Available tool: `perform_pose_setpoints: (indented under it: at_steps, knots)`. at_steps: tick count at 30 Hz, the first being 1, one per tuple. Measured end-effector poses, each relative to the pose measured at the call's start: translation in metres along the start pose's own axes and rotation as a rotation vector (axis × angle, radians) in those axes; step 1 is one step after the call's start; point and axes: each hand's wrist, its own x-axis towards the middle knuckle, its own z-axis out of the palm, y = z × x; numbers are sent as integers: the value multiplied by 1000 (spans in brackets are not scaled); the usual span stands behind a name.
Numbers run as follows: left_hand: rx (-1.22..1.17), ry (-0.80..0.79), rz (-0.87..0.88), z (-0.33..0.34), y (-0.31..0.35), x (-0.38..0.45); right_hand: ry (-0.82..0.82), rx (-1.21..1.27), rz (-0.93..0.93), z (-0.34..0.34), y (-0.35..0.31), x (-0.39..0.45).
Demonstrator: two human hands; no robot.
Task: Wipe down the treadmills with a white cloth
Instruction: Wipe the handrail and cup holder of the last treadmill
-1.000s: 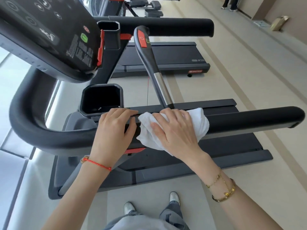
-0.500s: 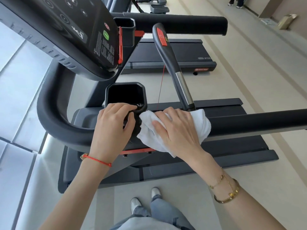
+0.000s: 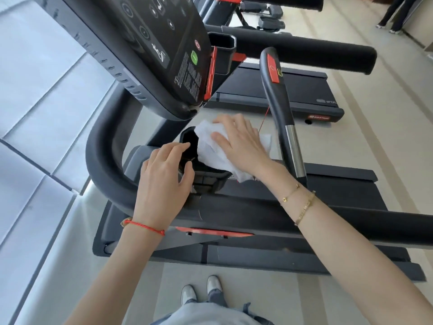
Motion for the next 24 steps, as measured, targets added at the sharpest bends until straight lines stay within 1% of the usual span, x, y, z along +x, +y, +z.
perform_pose_setpoints:
  at_steps: [2, 3, 6, 8, 10, 12, 14, 16, 20, 22, 24]
  knots:
    - [10, -7, -25, 0, -3, 2, -131, 114, -38, 1, 2, 8]
    - [11, -13, -34, 0, -4, 3, -165, 179, -50, 0, 6, 8]
    - [21, -26, -55, 1, -5, 5, -187, 280, -89, 0, 16, 5]
    - [22, -27, -73, 2, -6, 5, -216, 244, -133, 0, 13, 15]
    - [15, -30, -87, 3, -6, 5, -242, 143, -207, -1, 4, 33]
    - [14, -29, -107, 3, -6, 4, -241, 28, -302, 1, -9, 46]
    - [8, -24, -122, 3, -7, 4, -218, -31, -355, 7, -14, 50]
    - [-3, -30, -124, 3, -7, 5, -204, 3, -324, 8, -5, 46]
    - [2, -46, -113, 1, -10, 7, -210, 197, -136, 3, 27, 29]
    - [0, -52, -110, 0, -11, 7, -213, 180, -146, 4, 28, 27]
    - [1, -53, -101, -1, -12, 9, -224, 134, -204, 6, 17, 36]
